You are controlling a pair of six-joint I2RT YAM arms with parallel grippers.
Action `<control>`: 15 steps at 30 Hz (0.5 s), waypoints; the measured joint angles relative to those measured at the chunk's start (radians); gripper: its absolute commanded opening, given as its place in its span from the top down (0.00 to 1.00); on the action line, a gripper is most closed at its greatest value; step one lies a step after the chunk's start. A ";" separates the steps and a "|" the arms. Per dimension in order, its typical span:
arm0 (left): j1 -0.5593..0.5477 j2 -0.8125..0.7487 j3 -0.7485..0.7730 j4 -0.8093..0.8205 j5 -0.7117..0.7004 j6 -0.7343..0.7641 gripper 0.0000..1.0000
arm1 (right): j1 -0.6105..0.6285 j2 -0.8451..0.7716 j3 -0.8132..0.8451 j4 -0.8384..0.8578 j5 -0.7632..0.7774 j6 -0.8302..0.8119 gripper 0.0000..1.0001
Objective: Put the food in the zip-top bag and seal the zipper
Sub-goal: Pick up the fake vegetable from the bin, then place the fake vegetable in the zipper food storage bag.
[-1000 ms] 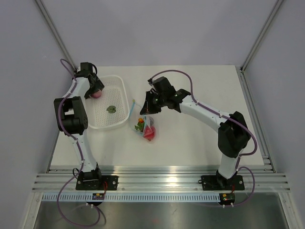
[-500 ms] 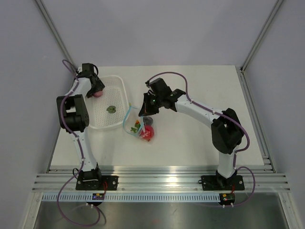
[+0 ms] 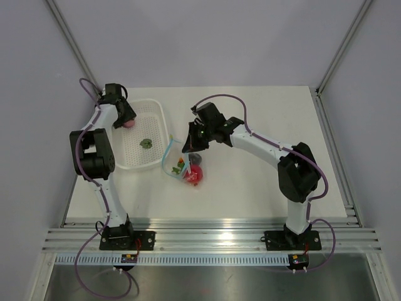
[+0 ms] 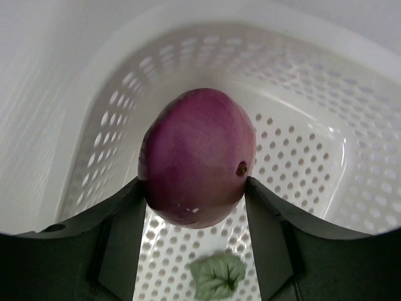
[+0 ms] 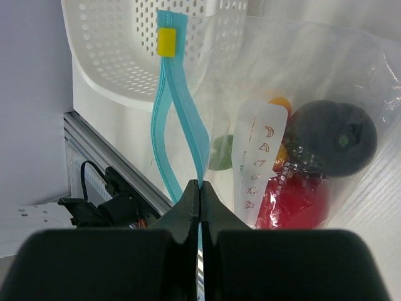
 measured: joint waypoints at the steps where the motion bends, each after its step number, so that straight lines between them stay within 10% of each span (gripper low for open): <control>1: -0.003 -0.035 -0.027 -0.002 0.002 0.005 0.62 | 0.000 0.000 -0.001 0.000 0.003 0.000 1.00; 15: -0.121 -0.678 -0.356 -0.050 0.065 0.075 0.62 | 0.000 0.000 -0.002 -0.006 0.083 0.004 1.00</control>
